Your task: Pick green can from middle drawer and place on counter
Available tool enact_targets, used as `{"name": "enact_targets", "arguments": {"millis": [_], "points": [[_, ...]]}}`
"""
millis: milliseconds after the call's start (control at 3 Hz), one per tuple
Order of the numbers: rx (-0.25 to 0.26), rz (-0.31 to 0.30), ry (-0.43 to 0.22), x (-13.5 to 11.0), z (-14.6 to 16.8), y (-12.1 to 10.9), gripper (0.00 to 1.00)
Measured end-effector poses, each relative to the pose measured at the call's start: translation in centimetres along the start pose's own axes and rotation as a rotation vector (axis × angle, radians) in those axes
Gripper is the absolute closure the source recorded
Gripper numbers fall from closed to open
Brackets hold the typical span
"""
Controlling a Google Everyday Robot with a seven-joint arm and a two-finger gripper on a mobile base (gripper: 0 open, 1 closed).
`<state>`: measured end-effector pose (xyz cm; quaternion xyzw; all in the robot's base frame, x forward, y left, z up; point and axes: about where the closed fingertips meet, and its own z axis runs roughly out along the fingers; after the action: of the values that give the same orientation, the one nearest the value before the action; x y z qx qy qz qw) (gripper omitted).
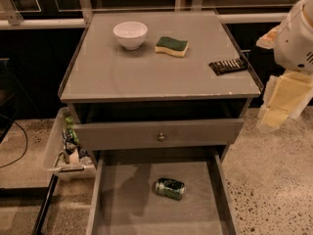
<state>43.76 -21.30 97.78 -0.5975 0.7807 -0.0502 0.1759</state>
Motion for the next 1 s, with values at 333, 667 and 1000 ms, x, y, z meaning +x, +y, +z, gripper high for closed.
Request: {"name": "enact_targets", "arguments": {"millis": [333, 667, 1000], "points": [[-0.037, 0.010, 0.004, 1.4, 3.4, 1.9, 0.00], [-0.076, 0.005, 0.002, 3.5, 8.2, 4.8, 0.00], [-0.098, -0.016, -0.010, 5.2, 13.3, 7.8, 0.00]]}}
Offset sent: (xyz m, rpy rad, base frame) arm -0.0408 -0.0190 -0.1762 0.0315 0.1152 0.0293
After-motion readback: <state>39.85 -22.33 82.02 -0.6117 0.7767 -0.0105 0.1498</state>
